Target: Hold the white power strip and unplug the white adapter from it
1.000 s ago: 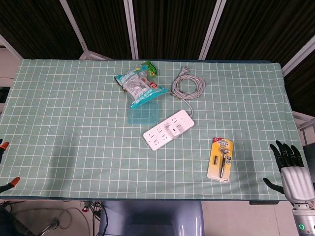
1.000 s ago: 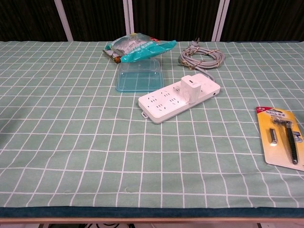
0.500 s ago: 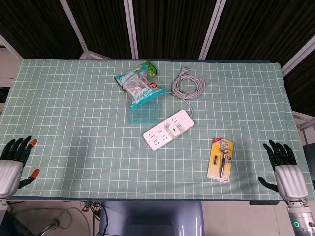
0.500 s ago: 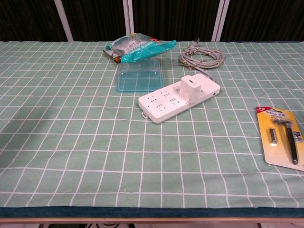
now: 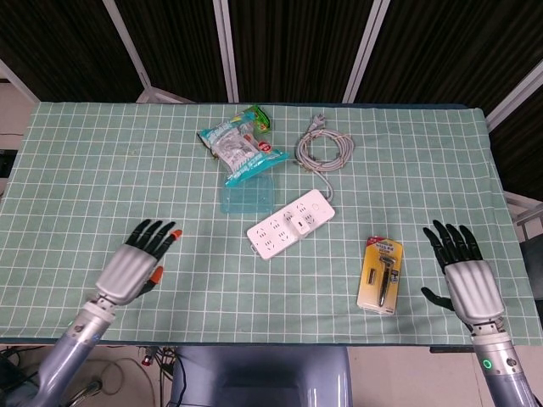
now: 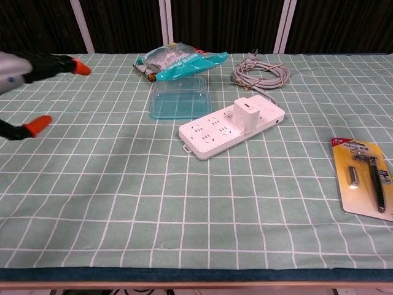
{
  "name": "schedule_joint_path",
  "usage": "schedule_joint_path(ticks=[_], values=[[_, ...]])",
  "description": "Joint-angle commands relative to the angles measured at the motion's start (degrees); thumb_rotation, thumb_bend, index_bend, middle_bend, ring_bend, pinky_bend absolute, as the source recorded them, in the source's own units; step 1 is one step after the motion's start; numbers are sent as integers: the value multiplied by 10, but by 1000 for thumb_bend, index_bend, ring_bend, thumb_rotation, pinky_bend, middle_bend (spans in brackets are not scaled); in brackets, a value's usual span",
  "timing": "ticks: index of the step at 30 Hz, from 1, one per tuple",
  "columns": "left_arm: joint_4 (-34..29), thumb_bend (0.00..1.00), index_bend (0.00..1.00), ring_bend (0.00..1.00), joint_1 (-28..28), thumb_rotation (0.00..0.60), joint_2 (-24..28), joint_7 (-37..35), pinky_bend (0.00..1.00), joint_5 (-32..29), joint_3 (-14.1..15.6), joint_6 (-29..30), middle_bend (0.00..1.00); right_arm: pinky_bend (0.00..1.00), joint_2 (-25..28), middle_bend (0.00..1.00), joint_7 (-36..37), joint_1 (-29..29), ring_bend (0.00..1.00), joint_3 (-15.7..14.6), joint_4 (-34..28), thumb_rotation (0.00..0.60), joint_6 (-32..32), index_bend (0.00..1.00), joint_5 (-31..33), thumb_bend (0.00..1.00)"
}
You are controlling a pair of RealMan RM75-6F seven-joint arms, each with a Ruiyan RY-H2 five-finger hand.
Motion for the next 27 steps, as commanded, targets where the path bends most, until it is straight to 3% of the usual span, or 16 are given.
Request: schedule_joint_path(ticks=[1,13,27], values=[[6,504,49,0,-57,600,-58,54,83,-57,-22,-56,3,0,8,0,-27,23,0,17,-27,600,-26,0,19,123],[81,519,62,0,-163,600,-192,160,93,-210,-37,-96,16,0,10,0,-92,99,0,60,-69,600,-114,0,95,123],[158,519,90,0,-230,600,-261,172,99,-284,-25,-99,40,0,-15,0,-167,190,0,93,-64,600,-184,0,179,122]])
